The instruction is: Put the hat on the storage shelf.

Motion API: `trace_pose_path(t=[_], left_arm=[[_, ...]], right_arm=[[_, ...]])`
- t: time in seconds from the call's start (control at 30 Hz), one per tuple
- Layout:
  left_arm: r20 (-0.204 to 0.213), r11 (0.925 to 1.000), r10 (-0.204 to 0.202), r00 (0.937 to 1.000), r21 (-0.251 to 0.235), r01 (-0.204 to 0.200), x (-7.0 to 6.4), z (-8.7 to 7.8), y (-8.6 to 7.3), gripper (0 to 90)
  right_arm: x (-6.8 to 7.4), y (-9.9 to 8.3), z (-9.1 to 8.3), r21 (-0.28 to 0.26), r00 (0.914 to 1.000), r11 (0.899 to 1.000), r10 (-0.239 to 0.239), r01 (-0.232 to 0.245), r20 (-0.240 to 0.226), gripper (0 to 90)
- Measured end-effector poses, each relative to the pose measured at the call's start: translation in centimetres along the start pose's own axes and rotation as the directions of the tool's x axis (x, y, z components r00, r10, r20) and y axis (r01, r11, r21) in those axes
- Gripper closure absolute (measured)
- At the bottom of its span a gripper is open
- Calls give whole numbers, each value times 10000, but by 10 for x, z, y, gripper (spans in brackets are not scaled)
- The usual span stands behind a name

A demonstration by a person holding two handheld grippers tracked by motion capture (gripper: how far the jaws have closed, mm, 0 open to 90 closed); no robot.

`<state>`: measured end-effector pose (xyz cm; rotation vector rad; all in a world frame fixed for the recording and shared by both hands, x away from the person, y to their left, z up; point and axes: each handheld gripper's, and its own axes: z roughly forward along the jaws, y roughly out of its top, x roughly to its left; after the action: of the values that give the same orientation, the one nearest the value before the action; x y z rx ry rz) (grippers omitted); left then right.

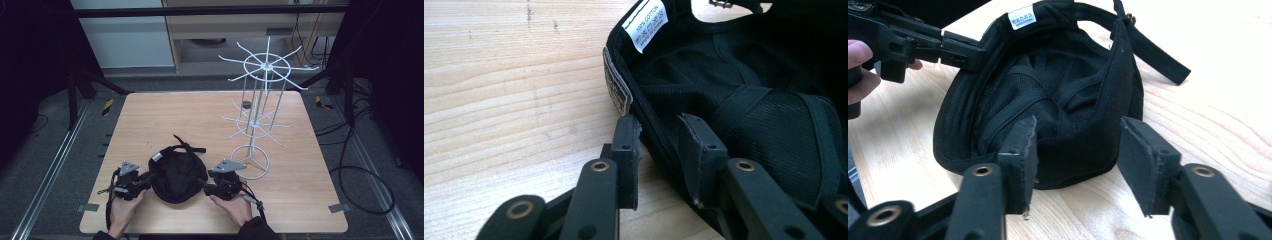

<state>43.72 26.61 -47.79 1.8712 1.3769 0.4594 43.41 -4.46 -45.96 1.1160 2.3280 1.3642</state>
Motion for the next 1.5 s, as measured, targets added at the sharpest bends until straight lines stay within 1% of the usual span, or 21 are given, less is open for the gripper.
trace_pose_path(t=[0.13,0.27,0.33,0.4,0.43,0.47,0.5,0.6,0.67,0.73,0.8,0.83,0.93,1.0,1.1,1.17,1.2,1.27,1.37,1.43,1.5], left_arm=[[164,10000,-35,9999,30,35,-4,-1,-1,701],[359,10000,4,9994,67,-7,-8,-3,-4,699],[399,10000,32,9992,55,-35,-10,-5,-5,697],[430,10000,37,9991,37,-39,-12,-6,-5,698],[430,10000,37,9991,37,-39,-12,-6,-5,698],[445,10000,43,9990,47,-45,-13,-7,-6,698],[445,10000,43,9990,47,-45,-13,-7,-6,698],[485,10000,28,9988,36,-30,-15,-8,-7,699],[689,10000,-15,9976,99,9,-16,-8,-7,696],[716,9998,139,9973,98,-146,-20,-8,-8,697],[670,9994,335,9972,85,-341,-24,-8,-8,697],[663,9994,346,9972,68,-351,-25,-9,-9,697],[579,9987,510,9970,63,-515,-27,-9,-9,694],[586,9988,489,9971,55,-493,-27,-9,-9,692],[565,9988,479,9973,83,-484,-27,-8,-9,690],[579,9988,476,9972,71,-481,-27,-8,-9,688],[578,9988,488,9971,68,-493,-27,-8,-9,688],[590,9988,470,9972,93,-476,-27,-8,-9,688],[645,9984,529,9965,149,-540,-28,-7,-9,687],[668,9983,552,9962,150,-563,-30,-5,-9,685],[682,9977,638,9956,192,-653,-31,-3,-9,684]], right_arm=[[-2,0,-1,126,9999,9999,111,-111,40,572],[-6,0,-2,94,9995,9998,173,-176,262,576],[-6,1,-3,28,9988,9995,325,-327,363,537],[-7,1,-3,-115,9987,9994,332,-328,390,491],[-7,1,-3,-115,9987,9994,332,-328,390,491],[-7,1,-2,-161,9982,9990,412,-405,440,441],[-7,1,-1,-170,9982,9991,392,-384,450,431],[-8,1,0,-184,9977,9978,634,-629,242,410],[-6,2,0,-308,9976,9971,695,-694,17,394],[-3,3,1,-331,9987,9982,510,-509,36,386],[-1,2,2,-58,9990,9997,257,-255,363,390],[-1,1,3,48,9986,9998,201,-204,497,393],[-5,-3,6,441,9969,9981,390,-421,686,407],[-7,-5,7,700,9962,9952,642,-682,590,449],[-7,-6,8,1066,9952,9912,718,-786,664,537],[-6,-6,9,1231,9943,9900,574,-683,901,636],[-7,-7,9,1301,9934,9895,505,-637,1028,719],[-9,-8,8,1313,9926,9886,603,-739,1050,776],[-9,-8,4,1121,9926,9907,655,-769,1020,814],[-7,-5,0,813,9933,9955,404,-493,1082,821],[-4,-1,-6,273,9952,9995,161,-188,962,824]])
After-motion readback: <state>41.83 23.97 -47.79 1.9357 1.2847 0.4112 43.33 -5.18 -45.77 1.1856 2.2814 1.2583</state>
